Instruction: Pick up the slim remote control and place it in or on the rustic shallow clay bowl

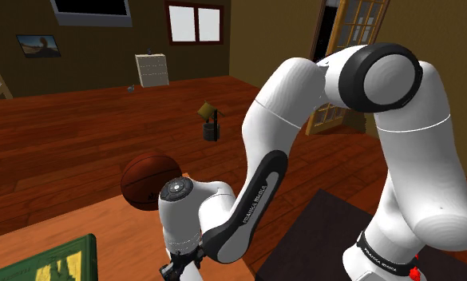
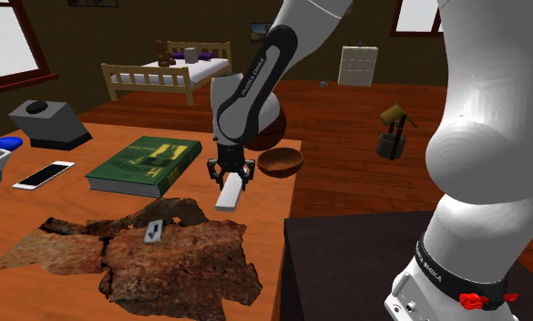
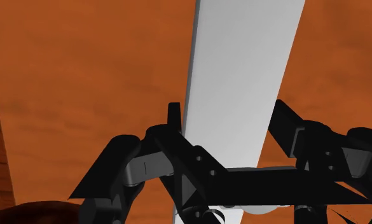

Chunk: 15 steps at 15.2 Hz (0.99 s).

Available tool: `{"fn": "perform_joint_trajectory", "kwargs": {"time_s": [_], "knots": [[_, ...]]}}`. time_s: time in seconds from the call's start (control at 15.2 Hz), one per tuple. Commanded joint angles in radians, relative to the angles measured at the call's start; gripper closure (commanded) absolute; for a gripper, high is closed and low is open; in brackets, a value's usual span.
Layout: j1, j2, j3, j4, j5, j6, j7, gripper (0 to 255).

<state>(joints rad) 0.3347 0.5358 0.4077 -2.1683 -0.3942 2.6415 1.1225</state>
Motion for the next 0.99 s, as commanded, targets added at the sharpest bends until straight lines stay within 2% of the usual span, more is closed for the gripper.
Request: {"fn": "perform_joint_trajectory", "kwargs": {"time_s": [0.0, 0.92], "knots": [[-0.012, -0.024, 0.016, -0.005, 0.016, -0.019, -0.011, 255], [-0.086, -0.189, 0.113, -0.022, 0.143, -0.155, -0.096, 255]]}}
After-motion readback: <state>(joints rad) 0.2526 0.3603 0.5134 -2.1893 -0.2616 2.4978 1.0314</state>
